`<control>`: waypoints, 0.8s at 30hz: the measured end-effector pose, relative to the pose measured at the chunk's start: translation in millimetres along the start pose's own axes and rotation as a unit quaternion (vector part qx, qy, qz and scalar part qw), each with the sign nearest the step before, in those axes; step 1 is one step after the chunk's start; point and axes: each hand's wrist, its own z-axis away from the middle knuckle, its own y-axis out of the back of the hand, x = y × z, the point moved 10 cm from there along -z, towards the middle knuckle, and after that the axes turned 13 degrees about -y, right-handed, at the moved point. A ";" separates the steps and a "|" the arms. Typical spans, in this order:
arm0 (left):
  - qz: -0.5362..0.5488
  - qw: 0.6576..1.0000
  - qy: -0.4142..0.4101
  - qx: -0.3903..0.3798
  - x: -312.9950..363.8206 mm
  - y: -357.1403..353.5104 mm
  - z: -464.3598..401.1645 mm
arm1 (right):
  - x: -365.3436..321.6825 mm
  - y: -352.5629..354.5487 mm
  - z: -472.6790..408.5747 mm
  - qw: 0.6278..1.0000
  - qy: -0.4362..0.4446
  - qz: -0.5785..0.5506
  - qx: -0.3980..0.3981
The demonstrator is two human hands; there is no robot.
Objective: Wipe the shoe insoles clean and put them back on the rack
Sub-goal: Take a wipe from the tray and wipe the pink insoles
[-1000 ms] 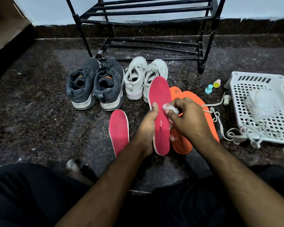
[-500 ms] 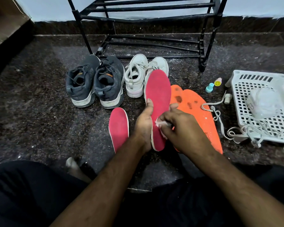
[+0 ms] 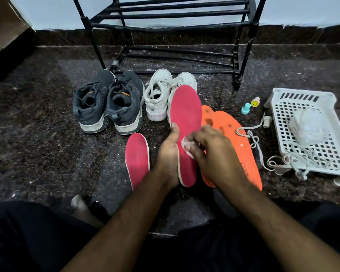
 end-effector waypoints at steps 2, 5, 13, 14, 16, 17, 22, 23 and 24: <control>0.027 1.000 -0.013 0.000 -9.3 -5.5 -0.5 | 4.9 14.7 -16.0 0.998 -0.019 -0.020 0.053; 0.045 0.999 -0.014 0.004 -4.5 0.7 -3.1 | 1.4 13.4 -17.1 0.996 -0.036 -0.052 0.057; 0.012 1.000 -0.014 -0.010 18.2 10.2 -8.9 | -7.5 -18.1 11.0 0.997 0.007 -0.014 -0.073; 0.015 1.000 -0.017 -0.006 11.1 7.4 -7.5 | -4.4 -10.5 3.5 0.999 0.008 -0.009 -0.046; 0.017 1.000 -0.014 0.005 -4.9 4.1 -4.7 | -1.0 4.2 -12.5 1.000 -0.003 0.003 0.008; 0.022 1.000 -0.011 0.008 -9.7 1.2 -2.8 | 1.1 8.9 -18.6 0.999 -0.013 0.003 0.029; 0.003 1.000 -0.015 0.009 11.4 11.3 -6.4 | -15.5 -12.5 0.2 1.000 0.000 -0.006 -0.028; -0.005 1.000 -0.014 0.009 17.0 12.0 -6.4 | -18.5 -20.9 10.2 0.998 0.006 0.001 -0.056; -0.012 1.000 -0.013 0.010 18.9 15.3 -8.1 | -18.8 -25.7 17.4 0.997 0.007 0.007 -0.076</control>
